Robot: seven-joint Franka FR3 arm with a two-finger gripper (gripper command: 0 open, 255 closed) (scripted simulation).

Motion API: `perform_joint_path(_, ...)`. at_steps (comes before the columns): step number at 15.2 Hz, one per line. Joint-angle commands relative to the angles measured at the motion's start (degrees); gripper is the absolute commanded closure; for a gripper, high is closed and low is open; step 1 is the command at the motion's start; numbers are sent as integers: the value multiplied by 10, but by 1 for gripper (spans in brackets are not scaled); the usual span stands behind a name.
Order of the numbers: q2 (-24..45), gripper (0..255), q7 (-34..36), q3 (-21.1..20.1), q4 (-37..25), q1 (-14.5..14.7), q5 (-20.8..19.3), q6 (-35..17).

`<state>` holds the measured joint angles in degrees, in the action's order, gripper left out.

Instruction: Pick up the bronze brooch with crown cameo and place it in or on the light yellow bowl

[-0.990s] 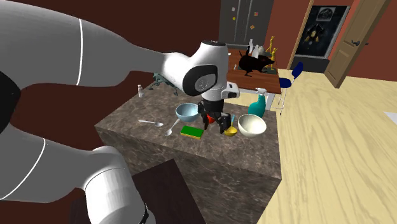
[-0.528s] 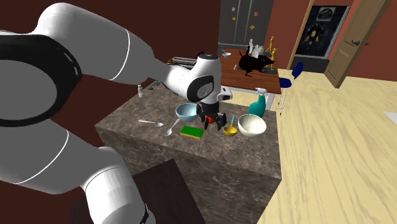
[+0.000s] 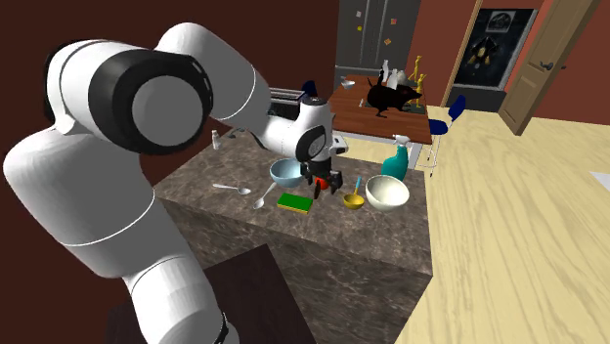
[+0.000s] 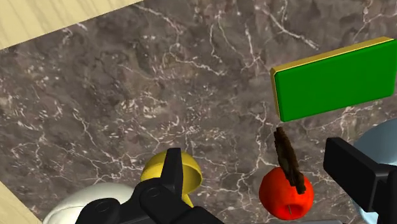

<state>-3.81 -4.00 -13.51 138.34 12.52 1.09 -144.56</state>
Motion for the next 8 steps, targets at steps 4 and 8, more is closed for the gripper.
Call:
perform_joint_path(4,102,0,43,-19,-53,20,-61,-59)
perform_joint_path(8,181,0,83,-15,-107,50,-120,-91)
